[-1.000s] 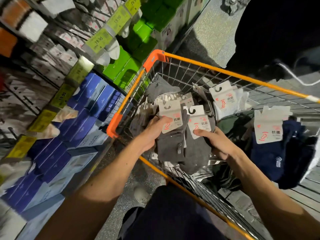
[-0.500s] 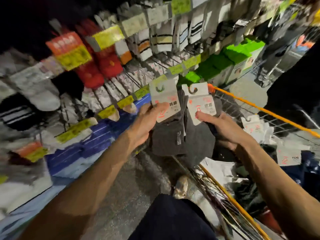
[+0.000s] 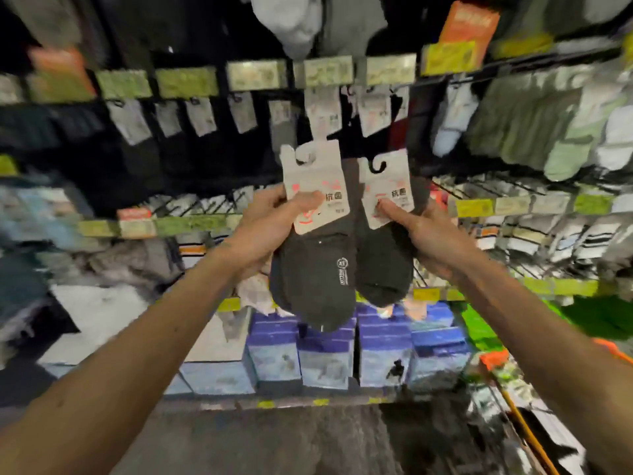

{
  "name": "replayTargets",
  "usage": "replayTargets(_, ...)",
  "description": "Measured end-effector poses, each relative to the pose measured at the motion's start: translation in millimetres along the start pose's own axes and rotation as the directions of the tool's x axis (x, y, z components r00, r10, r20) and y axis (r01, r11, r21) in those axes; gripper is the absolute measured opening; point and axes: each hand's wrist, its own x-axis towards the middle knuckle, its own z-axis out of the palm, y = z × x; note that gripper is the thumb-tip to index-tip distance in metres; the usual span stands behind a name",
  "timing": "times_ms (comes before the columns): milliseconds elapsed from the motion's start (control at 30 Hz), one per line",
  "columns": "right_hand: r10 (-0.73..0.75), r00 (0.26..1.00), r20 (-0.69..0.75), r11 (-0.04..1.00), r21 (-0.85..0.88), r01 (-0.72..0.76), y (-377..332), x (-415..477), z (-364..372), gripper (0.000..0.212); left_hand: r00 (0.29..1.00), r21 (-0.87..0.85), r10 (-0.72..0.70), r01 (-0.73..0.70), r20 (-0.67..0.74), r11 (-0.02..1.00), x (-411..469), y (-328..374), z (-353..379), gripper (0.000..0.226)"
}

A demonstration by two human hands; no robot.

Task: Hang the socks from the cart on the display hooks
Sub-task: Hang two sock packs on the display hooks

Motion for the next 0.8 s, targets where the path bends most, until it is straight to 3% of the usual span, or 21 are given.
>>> replayTargets(100,-0.052,0.993,0.108,0.998,-0.014,0.054,-32.1,18.7,54.4,0.017,0.999,-0.015,0.037,-0.037,-0.010,0.999,-2.2,30.7,-33.3,0.013)
replayTargets(200,-0.081,0.981,0.174,0.994,-0.059,0.093,-64.5,24.5,94.0,0.028,0.998,-0.050,0.053,-0.055,-0.042,0.997,-3.0,59.2,-63.0,0.011)
replayTargets(333,-0.024,0.975,0.222,1.000,-0.004,0.026,-90.3,19.4,121.9,0.035,0.998,-0.104,0.034,-0.038,-0.043,0.994,-2.5,82.6,-84.0,0.010)
replayTargets(533,0.054,0.955,0.292,0.995,0.069,-0.077,-98.7,22.0,128.2,0.063,0.993,-0.186,0.059,-0.077,-0.099,0.980,5.7,79.8,-77.2,0.012)
replayTargets(633,0.071,0.964,0.256,0.992,0.083,-0.095,-102.4,32.8,129.6,0.076,0.988,-0.190,0.096,-0.118,-0.123,0.975,17.2,79.7,-66.8,0.015)
replayTargets(800,0.017,0.966,0.256,0.987,0.152,-0.058,-122.4,57.1,130.9,0.063,0.985,-0.250,0.099,-0.132,-0.142,0.959,48.1,90.8,-58.5,0.022)
